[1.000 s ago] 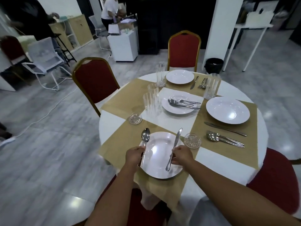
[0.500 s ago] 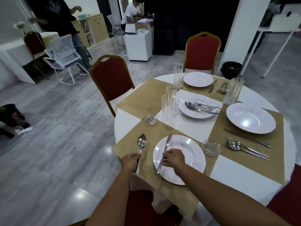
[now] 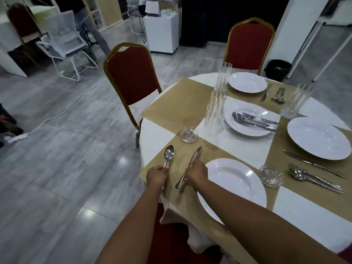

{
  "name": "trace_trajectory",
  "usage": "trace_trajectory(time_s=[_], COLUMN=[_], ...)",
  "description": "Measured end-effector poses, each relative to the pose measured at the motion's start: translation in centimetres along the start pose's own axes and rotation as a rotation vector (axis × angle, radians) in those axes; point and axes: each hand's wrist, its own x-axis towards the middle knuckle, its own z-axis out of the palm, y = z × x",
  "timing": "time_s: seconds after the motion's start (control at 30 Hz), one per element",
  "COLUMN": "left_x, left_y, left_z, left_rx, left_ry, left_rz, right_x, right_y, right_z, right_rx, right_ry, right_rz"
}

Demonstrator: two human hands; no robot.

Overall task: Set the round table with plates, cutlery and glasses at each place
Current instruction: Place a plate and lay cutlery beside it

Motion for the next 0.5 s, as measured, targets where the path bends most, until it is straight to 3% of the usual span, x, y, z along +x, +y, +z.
trace_trajectory(time_s=[0.13, 0.5], left_x=[1.2, 2.3], left_y=[-0.1, -2.2], left_z=[-0.1, -1.2], left_rx=[0.024, 0.084], left_ry=[0.050, 0.039], left_rz=[-0.023, -0.010], right_x=[1.5, 2.4], right_y=[0.1, -0.2], right_z=[2.1, 3.7], right_rx=[-0.176, -0.263], right_ry=[0.035, 0.070], right_rz=[-0.042, 0.010])
